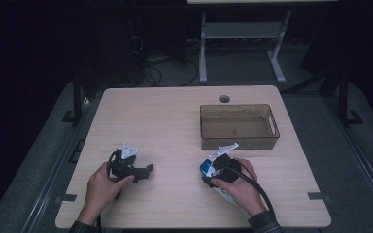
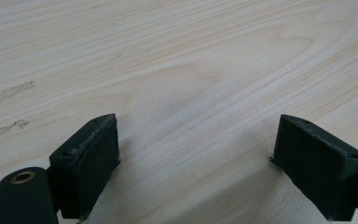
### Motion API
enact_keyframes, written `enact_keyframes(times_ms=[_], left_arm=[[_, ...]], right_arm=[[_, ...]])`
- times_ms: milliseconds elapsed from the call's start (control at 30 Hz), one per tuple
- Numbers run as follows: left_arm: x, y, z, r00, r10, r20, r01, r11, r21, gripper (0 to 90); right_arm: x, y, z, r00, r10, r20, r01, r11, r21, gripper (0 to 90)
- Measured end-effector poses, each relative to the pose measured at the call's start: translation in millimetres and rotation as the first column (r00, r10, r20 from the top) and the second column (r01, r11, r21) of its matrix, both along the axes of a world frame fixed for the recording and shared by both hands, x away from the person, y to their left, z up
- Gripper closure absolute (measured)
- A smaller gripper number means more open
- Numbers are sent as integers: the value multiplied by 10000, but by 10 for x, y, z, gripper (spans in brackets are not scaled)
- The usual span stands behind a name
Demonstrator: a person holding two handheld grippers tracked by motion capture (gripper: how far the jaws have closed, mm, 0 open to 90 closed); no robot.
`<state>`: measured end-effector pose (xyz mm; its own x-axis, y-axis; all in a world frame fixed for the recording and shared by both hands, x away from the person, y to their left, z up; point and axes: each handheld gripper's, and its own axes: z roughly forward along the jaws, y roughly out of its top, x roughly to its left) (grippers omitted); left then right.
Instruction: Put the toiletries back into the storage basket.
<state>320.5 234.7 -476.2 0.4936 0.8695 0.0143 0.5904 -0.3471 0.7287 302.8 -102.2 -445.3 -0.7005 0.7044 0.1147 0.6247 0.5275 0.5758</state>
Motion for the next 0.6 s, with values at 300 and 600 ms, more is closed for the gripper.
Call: enact_keyframes(times_ms=[300, 600], left_arm=[[0, -1, 0, 10000, 5, 3, -5, 10000, -8, 129], [0, 0, 0, 10000, 5, 4, -5, 10000, -5, 129]], right_arm=[[-49, -134, 115, 9995, 33, 303, -60, 9960, 891, 344], [-89, -237, 201, 9971, 142, 745, -253, 9882, 1511, 345]])
